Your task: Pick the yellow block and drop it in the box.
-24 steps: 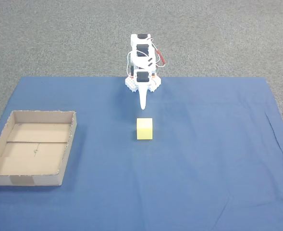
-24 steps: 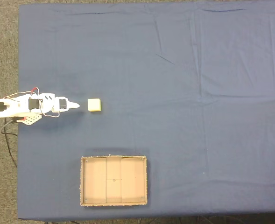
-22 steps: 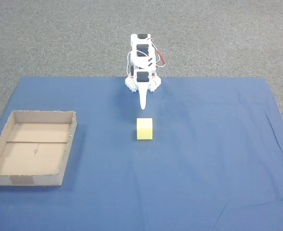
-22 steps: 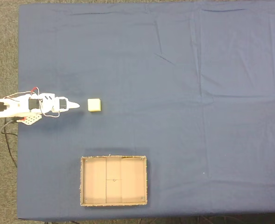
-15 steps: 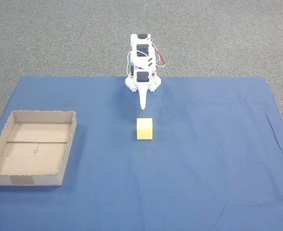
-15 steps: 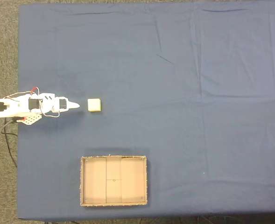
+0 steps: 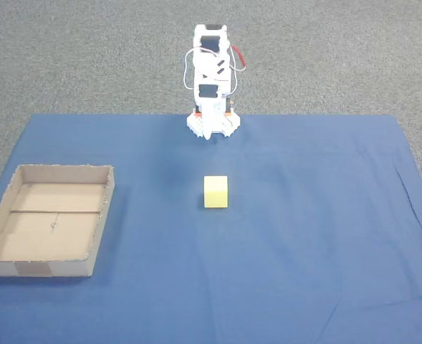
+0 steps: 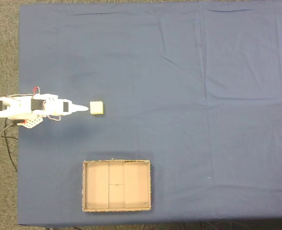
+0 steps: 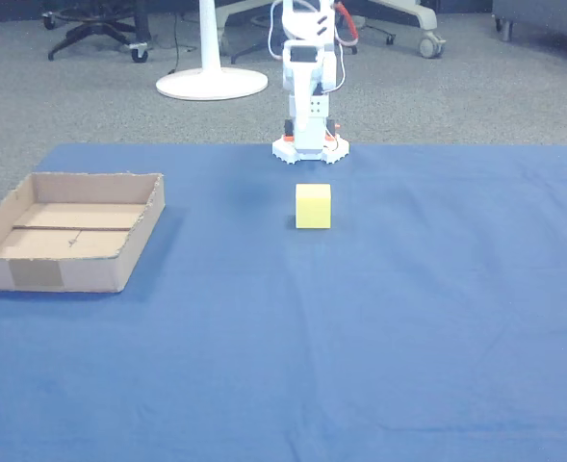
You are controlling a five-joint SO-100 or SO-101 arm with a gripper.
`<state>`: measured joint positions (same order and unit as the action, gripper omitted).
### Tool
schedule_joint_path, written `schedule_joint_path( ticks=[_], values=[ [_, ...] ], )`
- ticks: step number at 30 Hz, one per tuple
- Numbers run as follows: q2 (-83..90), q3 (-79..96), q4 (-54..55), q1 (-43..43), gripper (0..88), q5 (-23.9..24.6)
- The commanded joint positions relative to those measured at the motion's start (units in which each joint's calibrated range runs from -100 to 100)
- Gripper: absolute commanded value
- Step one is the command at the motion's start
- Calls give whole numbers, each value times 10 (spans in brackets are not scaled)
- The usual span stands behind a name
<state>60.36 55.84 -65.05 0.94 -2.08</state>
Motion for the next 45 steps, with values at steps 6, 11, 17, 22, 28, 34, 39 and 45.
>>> schedule_joint_path(
  ticks=[6,11,17,22,28,34,39,45],
  values=[
    [-347,-188,1,-9,374,-8],
    [-451,-252,-20,-6,378,-19],
    [-528,-291,10,-19,379,-27],
    [-600,-321,48,-20,378,-20],
    [-629,-311,56,-33,279,-11],
    [-605,-272,77,-37,169,-14],
    [-476,-279,123,19,171,-24],
    [-350,-507,176,262,180,-47]
  ],
)
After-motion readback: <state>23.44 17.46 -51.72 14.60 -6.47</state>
